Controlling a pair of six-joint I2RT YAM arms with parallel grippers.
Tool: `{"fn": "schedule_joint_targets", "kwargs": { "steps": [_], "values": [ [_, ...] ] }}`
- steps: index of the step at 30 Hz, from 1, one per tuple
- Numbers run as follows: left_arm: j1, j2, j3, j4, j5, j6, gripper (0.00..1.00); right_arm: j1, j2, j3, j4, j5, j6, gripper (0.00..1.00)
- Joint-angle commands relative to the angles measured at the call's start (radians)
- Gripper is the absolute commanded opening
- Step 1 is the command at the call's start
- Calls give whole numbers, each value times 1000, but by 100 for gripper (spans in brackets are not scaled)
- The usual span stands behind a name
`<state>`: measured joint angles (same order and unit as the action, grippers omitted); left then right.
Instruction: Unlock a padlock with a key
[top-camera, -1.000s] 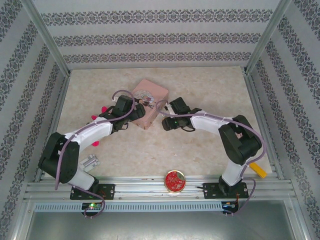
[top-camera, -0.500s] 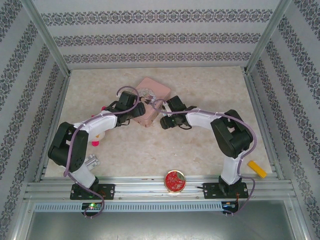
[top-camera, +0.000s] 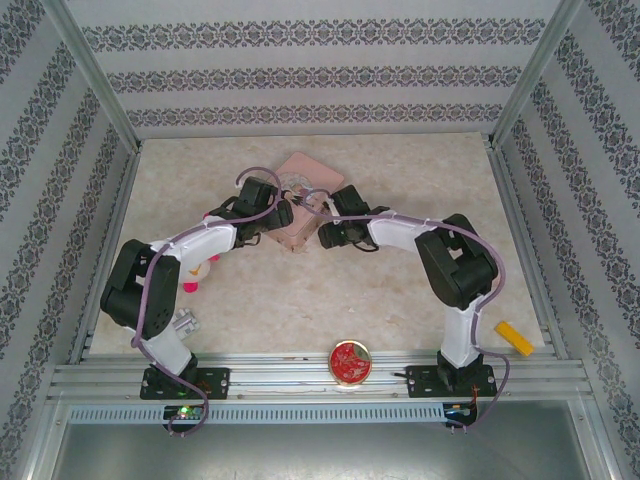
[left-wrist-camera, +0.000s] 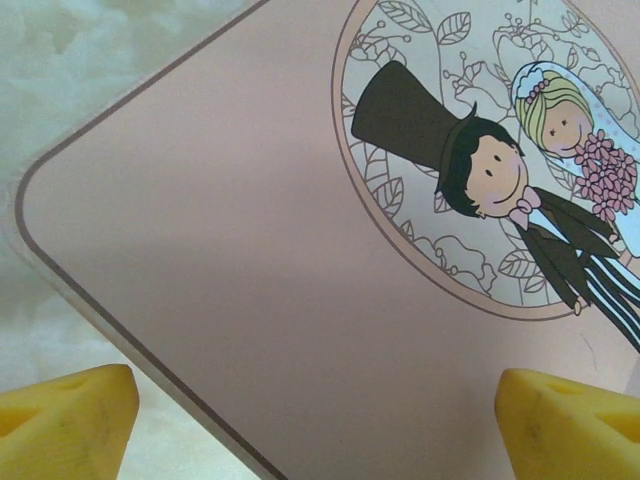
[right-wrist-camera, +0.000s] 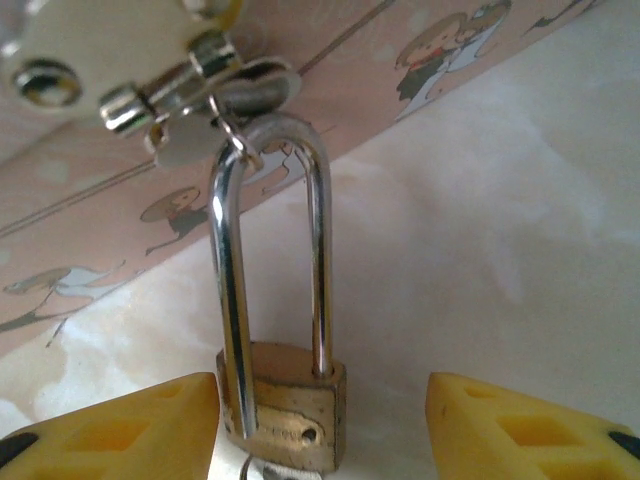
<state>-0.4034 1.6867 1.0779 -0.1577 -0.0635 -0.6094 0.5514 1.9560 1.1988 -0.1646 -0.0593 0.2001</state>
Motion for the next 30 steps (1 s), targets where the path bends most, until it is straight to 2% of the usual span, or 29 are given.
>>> {"fn": "schedule_joint_targets", "kwargs": {
  "steps": [1, 7, 10, 12, 21, 30],
  "values": [
    [14, -39, 17, -27, -11, -6, 94, -8, 32, 25, 0, 30, 26, 56],
    [12, -45, 17, -40, 15, -9, 100, -8, 10, -24, 11, 48, 53, 50],
    [12, -33, 26, -67, 5, 3, 99, -8, -14, -61, 26, 53, 59, 39],
    [11, -32, 24, -75, -1, 7, 99, -10, -31, -86, 38, 54, 61, 28],
    [2, -48, 13, -85, -15, 36, 99, -11, -105, -151, 64, 33, 66, 2],
    [-46, -120, 7, -86, -91, 98, 99, 2, -219, -243, 76, -21, 130, 0]
  ]
}}
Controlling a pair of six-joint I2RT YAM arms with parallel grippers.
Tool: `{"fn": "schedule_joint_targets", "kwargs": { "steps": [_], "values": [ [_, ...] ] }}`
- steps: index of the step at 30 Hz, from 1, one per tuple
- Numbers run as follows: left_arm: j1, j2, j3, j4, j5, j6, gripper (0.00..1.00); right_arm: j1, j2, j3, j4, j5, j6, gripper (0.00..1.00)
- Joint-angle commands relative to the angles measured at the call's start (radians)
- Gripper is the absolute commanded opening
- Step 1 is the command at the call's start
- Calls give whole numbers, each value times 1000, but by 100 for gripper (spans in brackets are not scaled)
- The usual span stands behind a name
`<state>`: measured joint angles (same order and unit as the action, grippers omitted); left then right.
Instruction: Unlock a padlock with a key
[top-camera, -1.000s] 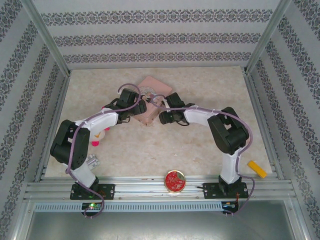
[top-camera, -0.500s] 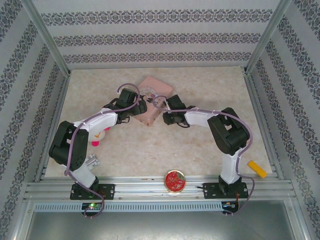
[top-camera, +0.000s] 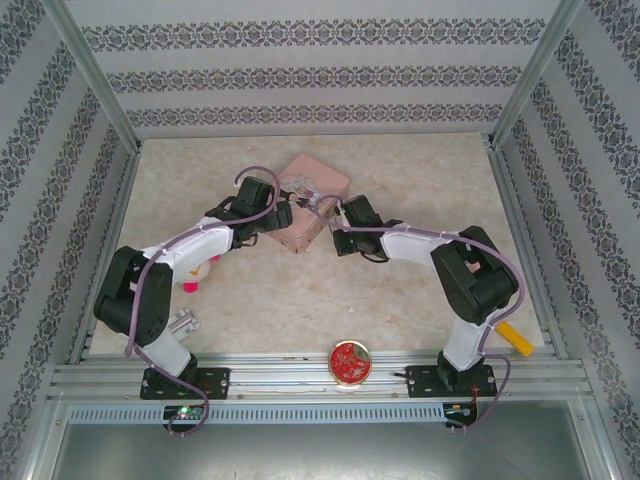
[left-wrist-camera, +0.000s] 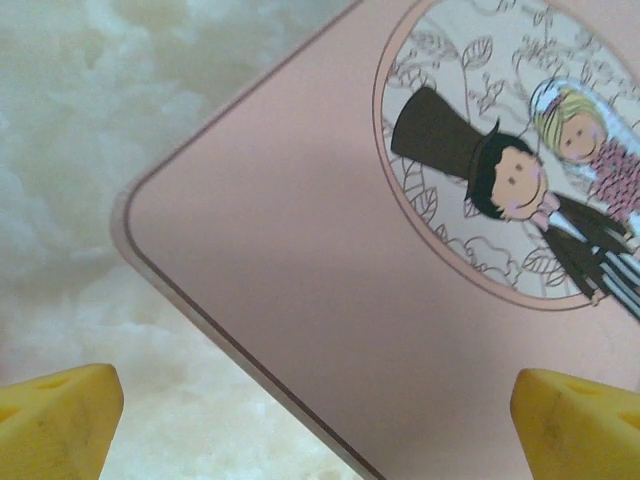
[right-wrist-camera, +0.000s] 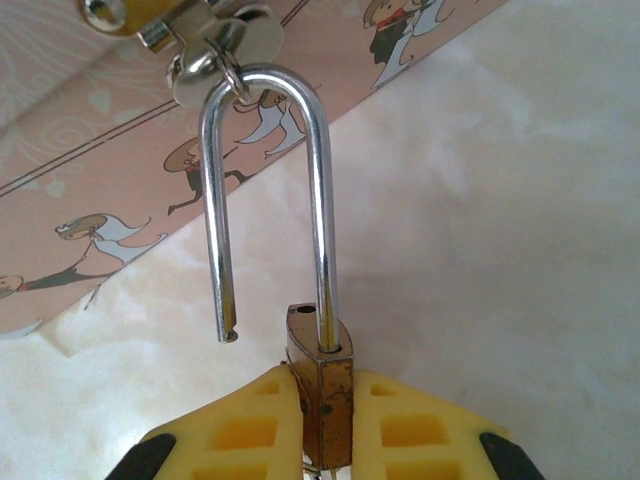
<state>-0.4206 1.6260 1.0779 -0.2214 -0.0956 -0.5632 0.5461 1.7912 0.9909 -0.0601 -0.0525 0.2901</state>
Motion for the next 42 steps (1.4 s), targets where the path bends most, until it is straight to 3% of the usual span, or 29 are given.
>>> {"fn": "schedule_joint_targets", "kwargs": {
  "steps": [1, 8, 16, 21, 28, 42],
  "values": [
    [-41, -68, 6, -20, -73, 68, 99, 9, -65, -46, -29, -33, 50, 0],
    [-178, -106, 6, 21, -236, 210, 99, 24, -165, -153, 0, -83, 199, 0],
    [-269, -65, 4, 79, -192, 261, 99, 61, -246, -318, 153, -144, 427, 0],
    [-305, -32, -3, 98, -171, 288, 99, 76, -275, -382, 218, -146, 514, 0],
    [-344, 20, -18, 42, -306, 352, 99, 65, -295, -424, 269, -151, 586, 0],
    [-345, 29, -53, 52, -243, 336, 99, 17, -261, -471, 392, -99, 626, 0]
  ]
}}
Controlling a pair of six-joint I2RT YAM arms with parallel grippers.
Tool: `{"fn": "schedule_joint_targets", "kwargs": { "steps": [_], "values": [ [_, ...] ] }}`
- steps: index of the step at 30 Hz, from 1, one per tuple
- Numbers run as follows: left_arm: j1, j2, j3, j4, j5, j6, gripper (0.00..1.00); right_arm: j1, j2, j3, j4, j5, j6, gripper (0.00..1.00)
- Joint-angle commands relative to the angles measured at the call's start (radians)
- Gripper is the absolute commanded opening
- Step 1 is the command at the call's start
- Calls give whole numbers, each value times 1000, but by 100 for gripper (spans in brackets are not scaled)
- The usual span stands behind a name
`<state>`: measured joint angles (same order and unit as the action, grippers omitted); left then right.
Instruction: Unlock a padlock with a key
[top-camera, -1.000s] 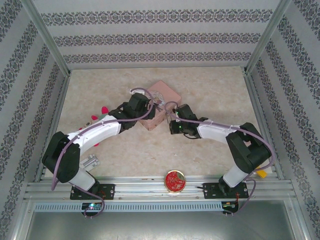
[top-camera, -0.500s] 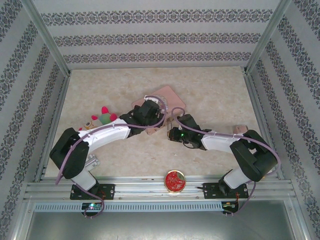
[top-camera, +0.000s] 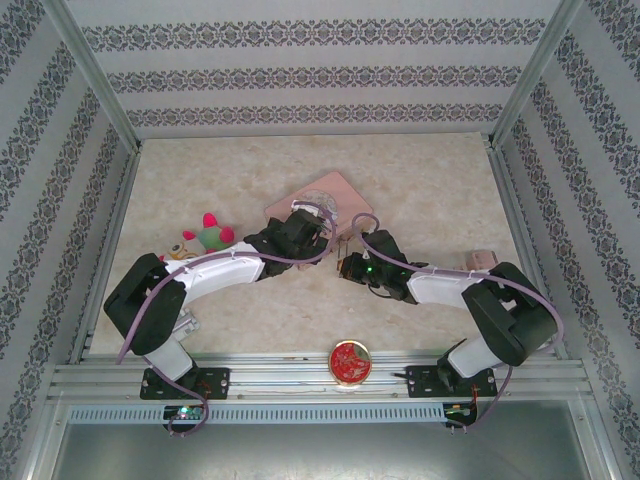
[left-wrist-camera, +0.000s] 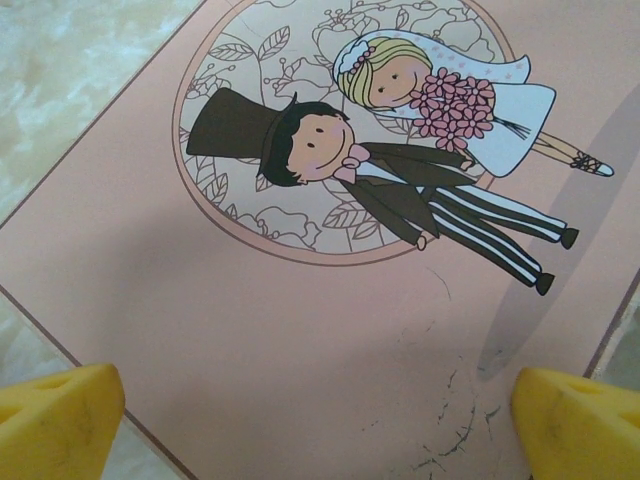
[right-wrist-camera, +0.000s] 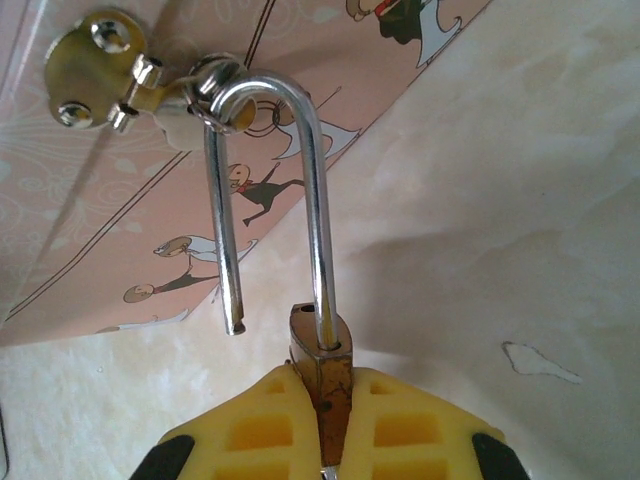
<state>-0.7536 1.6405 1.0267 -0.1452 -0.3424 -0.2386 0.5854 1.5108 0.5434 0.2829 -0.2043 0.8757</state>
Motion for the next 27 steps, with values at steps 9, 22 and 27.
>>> {"fn": "schedule_joint_targets", "kwargs": {
  "steps": [9, 22, 27],
  "values": [
    [-12, 13, -16, -24, 16, -2, 99, -27, 81, -54, 262, 51, 153, 0],
    [-13, 12, -32, -21, 7, -1, 99, -45, 188, -87, 517, 47, 249, 0],
    [-13, 18, -33, -25, -6, 4, 99, -47, 259, -94, 644, 40, 301, 0]
  ]
}}
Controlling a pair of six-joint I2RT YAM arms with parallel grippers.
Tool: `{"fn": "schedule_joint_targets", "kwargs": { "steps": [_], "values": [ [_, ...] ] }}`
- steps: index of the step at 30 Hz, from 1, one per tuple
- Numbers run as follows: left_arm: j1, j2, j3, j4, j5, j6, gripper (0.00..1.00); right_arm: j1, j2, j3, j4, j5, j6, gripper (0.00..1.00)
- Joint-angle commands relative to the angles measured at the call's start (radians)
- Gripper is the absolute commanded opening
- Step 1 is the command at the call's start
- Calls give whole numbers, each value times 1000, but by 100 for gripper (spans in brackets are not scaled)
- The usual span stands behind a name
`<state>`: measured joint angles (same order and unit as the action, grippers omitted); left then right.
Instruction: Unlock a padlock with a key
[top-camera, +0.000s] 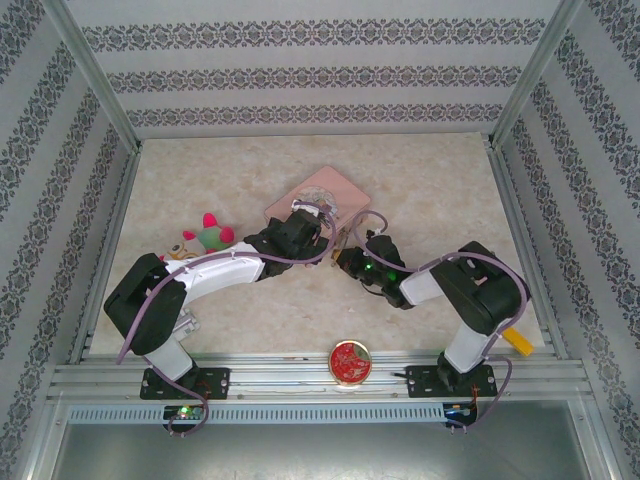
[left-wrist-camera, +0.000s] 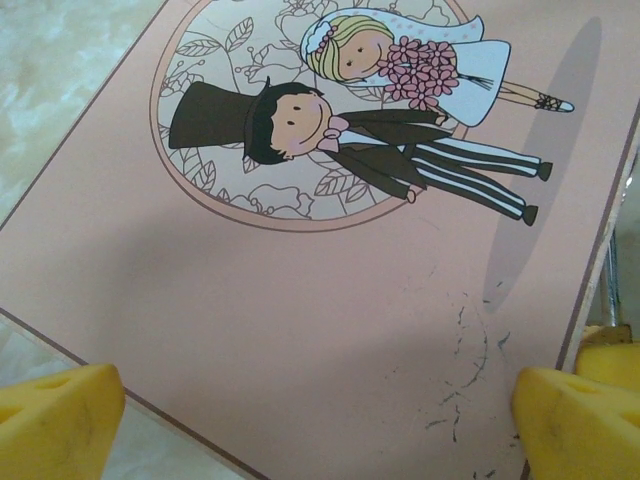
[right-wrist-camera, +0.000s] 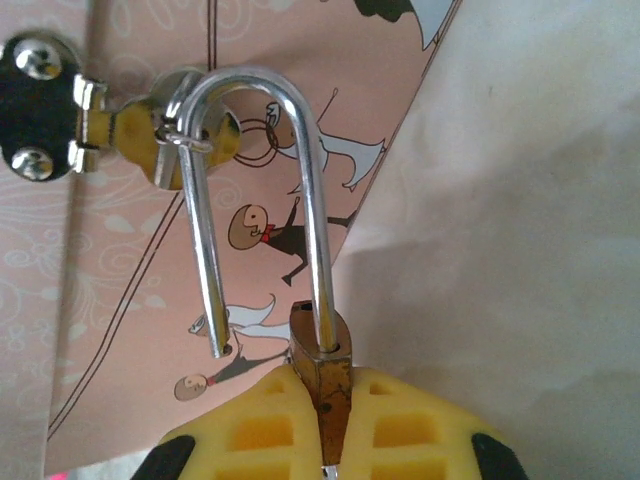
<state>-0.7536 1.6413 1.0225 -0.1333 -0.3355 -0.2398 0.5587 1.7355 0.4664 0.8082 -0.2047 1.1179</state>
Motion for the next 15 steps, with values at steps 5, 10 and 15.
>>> {"fn": "schedule_joint_targets", "kwargs": {
  "steps": [5, 10, 15],
  "values": [
    [-13, 18, -34, -45, -30, 4, 99, -20, 92, -38, 213, 51, 102, 0],
    [-26, 5, -31, -43, -74, 16, 99, -20, 150, -64, 306, 59, 148, 0],
    [-56, 8, 28, -19, -158, 38, 99, -16, 201, -79, 389, 62, 181, 0]
  ]
}}
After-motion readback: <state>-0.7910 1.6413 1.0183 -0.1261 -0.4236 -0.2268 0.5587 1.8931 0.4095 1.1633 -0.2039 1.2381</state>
